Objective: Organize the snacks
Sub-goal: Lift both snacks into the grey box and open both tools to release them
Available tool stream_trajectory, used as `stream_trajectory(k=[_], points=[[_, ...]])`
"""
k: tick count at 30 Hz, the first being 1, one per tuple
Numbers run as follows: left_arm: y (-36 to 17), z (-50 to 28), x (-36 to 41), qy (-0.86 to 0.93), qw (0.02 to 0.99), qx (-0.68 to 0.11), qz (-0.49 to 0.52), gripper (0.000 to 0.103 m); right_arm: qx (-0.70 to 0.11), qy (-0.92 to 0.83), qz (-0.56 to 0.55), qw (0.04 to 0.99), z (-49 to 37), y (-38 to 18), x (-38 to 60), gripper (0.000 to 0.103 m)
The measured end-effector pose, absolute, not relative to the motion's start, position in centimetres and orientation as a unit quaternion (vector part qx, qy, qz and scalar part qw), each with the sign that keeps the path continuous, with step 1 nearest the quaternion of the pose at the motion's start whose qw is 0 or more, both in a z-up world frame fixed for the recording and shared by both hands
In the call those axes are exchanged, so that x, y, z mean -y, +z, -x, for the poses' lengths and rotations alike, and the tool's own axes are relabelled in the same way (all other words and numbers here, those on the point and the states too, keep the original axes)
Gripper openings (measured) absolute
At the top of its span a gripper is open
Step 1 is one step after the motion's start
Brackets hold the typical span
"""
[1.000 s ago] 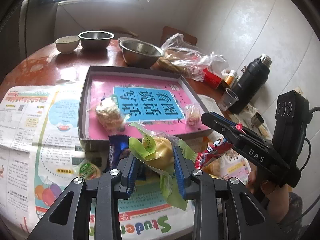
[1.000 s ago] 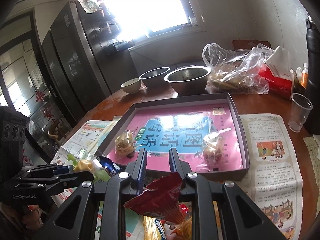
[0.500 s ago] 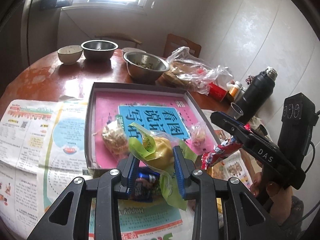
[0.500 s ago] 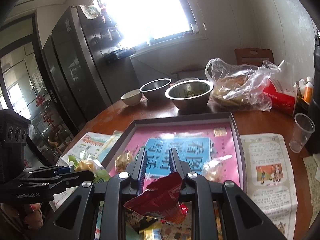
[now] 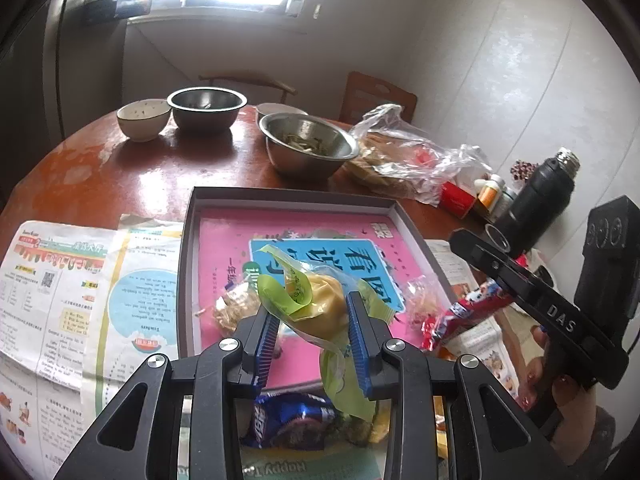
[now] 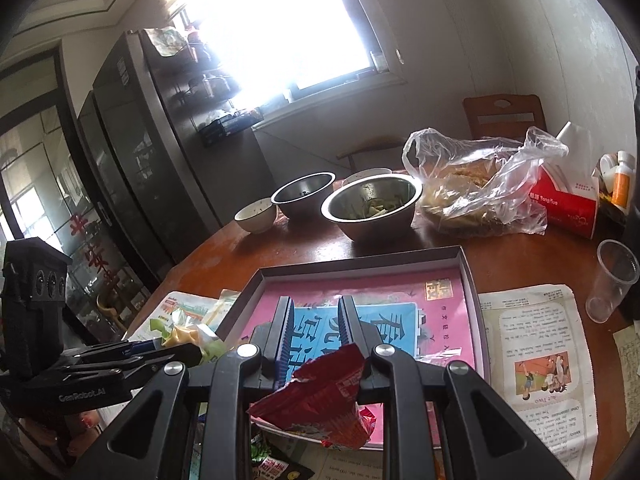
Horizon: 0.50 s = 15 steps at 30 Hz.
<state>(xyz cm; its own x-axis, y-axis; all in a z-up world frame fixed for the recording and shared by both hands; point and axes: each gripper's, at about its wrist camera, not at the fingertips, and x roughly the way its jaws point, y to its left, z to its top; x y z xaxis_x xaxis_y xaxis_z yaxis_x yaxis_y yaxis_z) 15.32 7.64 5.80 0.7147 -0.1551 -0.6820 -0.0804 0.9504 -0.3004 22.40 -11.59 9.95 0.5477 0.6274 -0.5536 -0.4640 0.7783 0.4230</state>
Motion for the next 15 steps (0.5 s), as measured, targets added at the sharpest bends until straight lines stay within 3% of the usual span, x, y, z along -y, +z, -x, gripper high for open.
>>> stream_trajectory(k=[15], points=[[2.9, -18.0, -7.4, 0.004, 0.908, -0.394, 0.143, 0.035, -0.387, 0.319, -0.128, 0.855, -23.7, 7.7, 10.5, 0.023]])
